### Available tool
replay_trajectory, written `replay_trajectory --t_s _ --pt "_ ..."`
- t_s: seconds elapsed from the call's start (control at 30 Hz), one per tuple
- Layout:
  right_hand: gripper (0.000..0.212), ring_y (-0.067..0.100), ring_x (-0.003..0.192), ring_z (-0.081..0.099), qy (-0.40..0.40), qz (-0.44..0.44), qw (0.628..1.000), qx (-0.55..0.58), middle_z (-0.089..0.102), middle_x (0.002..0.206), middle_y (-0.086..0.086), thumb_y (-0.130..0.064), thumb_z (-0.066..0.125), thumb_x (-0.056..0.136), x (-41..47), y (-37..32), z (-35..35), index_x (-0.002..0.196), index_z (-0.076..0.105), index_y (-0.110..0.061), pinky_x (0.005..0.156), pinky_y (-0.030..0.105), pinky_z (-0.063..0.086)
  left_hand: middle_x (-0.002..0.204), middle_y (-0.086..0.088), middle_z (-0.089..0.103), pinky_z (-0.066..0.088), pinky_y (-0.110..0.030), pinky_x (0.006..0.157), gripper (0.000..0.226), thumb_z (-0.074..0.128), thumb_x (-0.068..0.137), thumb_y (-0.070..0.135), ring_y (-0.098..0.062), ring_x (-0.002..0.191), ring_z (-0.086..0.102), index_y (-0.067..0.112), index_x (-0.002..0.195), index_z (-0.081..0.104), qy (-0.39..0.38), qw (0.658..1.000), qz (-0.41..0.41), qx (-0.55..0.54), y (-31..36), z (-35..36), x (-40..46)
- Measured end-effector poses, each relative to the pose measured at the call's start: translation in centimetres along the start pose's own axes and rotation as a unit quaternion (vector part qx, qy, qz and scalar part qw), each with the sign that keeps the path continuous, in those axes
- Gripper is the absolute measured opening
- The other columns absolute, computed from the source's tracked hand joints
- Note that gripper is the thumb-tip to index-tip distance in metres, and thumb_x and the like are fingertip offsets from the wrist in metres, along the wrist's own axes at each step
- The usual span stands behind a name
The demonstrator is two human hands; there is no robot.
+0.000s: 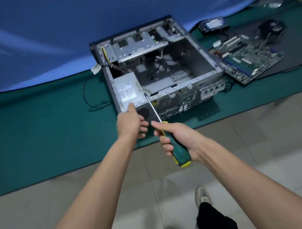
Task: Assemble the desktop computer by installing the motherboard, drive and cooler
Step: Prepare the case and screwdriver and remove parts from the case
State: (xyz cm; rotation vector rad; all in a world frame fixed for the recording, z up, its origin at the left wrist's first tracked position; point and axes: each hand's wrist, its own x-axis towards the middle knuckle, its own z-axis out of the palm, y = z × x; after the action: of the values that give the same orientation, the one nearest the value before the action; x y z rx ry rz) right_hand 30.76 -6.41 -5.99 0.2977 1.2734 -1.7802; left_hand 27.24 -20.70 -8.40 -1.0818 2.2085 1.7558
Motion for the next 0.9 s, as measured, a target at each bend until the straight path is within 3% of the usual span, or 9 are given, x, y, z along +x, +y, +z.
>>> replay_trajectory --t_s 0.07,0.13,0.27,0.43,0.6,0.77,0.9 --pt "0.026 0.012 0.037 0.039 0.036 -0.041 0.996 -0.065 0.042 0.047 -0.003 -0.027 0.064 0.088 -1.0 -2.4 -1.6 0.07 0.05 -0.015 0.042 0.019 0.036 0.038 0.003 0.054 0.041 -0.024 0.045 0.035 0.042 0.089 0.025 -0.018 0.038 0.048 0.011 0.06 0.055 0.008 0.998 0.048 0.037 1.3 1.3 -0.7" --pt "0.028 0.014 0.039 0.041 0.08 -0.081 0.983 -0.142 0.045 0.048 -0.001 -0.019 0.063 0.088 -1.6 -5.2 -3.4 0.065 0.047 -0.015 0.044 0.02 0.037 0.04 0.004 0.05 0.035 -0.025 0.048 0.035 0.044 0.085 0.02 -0.017 0.041 0.043 0.016 0.051 0.049 0.016 0.989 0.114 0.091 2.8 3.1 -1.0" --pt "0.038 0.018 0.035 0.039 0.211 -0.155 0.898 -0.353 0.042 0.04 0.003 -0.019 0.063 0.081 -1.8 -10.6 -7.3 0.053 0.039 -0.015 0.047 0.025 0.033 0.044 0.003 0.031 0.02 -0.027 0.046 0.04 0.045 0.086 0.022 -0.017 0.044 0.029 0.018 0.049 0.029 0.052 0.951 0.212 0.218 6.2 8.0 -0.9" --pt "0.044 0.018 0.044 0.036 0.256 -0.202 0.888 -0.325 0.031 0.041 0.0 -0.018 0.064 0.077 0.7 -17.9 -15.3 0.045 0.035 -0.019 0.051 0.03 0.03 0.046 0.004 0.028 0.019 -0.027 0.046 0.036 0.046 0.081 0.02 -0.015 0.045 0.025 0.019 0.052 0.025 0.07 0.932 0.249 0.255 11.2 15.7 3.0" --pt "0.045 0.016 0.032 0.033 0.27 -0.181 0.904 -0.279 0.032 0.035 -0.006 -0.019 0.066 0.081 4.7 -22.7 -24.9 0.046 0.039 -0.02 0.039 0.018 0.03 0.043 0.005 0.03 0.021 -0.025 0.045 0.039 0.048 0.083 0.018 -0.014 0.043 0.025 0.019 0.049 0.028 0.087 0.925 0.262 0.262 16.5 22.9 8.7" --pt "0.023 0.019 0.036 0.042 0.271 -0.121 0.908 -0.297 0.043 0.041 -0.002 -0.027 0.07 0.078 10.7 -25.2 -30.8 0.061 0.059 -0.015 0.047 0.027 0.038 0.044 0.0 0.033 0.021 -0.03 0.046 0.041 0.048 0.086 0.025 -0.025 0.05 0.037 0.012 0.051 0.029 0.144 0.901 0.248 0.325 20.3 27.9 13.9" --pt "0.023 0.019 0.041 0.044 0.258 -0.088 0.916 -0.294 0.047 0.045 -0.001 -0.019 0.068 0.078 15.4 -26.2 -32.6 0.056 0.059 -0.016 0.05 0.035 0.043 0.043 0.003 0.033 0.018 -0.028 0.046 0.039 0.051 0.085 0.024 -0.028 0.049 0.038 0.013 0.052 0.032 0.188 0.869 0.242 0.388 20.8 29.7 15.8"
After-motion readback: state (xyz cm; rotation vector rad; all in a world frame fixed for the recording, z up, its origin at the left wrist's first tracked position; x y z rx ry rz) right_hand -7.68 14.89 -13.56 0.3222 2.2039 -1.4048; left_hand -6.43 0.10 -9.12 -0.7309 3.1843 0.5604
